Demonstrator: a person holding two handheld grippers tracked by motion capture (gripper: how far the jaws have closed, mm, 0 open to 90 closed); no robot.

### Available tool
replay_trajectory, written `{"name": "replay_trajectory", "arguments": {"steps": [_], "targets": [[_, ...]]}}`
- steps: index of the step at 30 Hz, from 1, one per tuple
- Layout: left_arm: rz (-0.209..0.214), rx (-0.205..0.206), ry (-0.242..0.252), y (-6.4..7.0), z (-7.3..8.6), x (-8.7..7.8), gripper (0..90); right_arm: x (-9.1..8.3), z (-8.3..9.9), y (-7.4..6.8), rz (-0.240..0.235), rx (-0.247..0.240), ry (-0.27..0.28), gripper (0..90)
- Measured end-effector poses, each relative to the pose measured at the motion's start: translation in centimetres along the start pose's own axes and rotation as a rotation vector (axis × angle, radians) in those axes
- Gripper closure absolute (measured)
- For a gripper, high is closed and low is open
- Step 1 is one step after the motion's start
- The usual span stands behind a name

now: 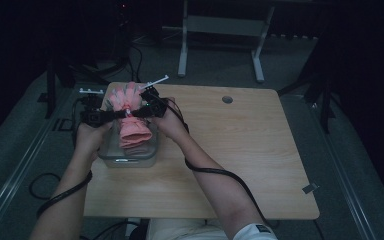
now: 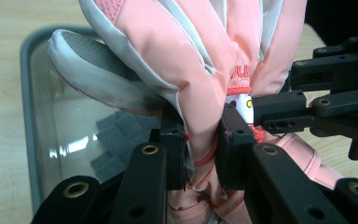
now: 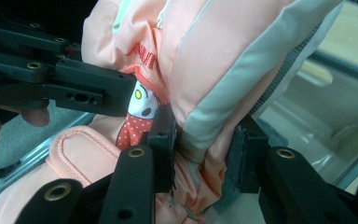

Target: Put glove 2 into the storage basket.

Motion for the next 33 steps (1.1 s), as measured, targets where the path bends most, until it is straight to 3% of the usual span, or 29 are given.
{"name": "replay_trajectory", "arguments": {"steps": [6,11,14,23,29,33], "targets": [[0.016,-0.049,-0.036,-0.8,1.7,1.9,74.7,1.7,1.7,0.9,0.003,0.018,-0.049,66.1],[0.006,-0.066,-0.067,-1.2,2.9,2.9,74.7,2.5,2.9,1.3,-0.003,0.032,-0.084,66.0],[0.028,-0.091,-0.081,-1.7,3.5,3.1,74.4,3.2,3.7,1.4,-0.013,0.033,-0.109,65.6],[-0.040,-0.076,-0.144,-2.2,4.7,3.7,73.3,4.4,4.7,1.4,0.000,0.026,-0.150,62.5],[-0.057,-0.106,-0.143,-2.6,4.8,3.6,66.0,4.4,4.6,1.6,0.011,0.021,-0.142,55.8],[-0.064,-0.099,-0.138,-2.6,4.6,3.6,59.7,4.0,4.2,2.0,0.041,-0.001,-0.112,48.9]]}}
Point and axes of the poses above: each handheld gripper's, and its own axes: x roughly forward along the jaws, z roughly out of its underside, y roughly to its right, the point moved 8 cm from there along x, roughly forward along the jaws, and after that the axes turned 5 degrees about z, right-handed, at the moved point
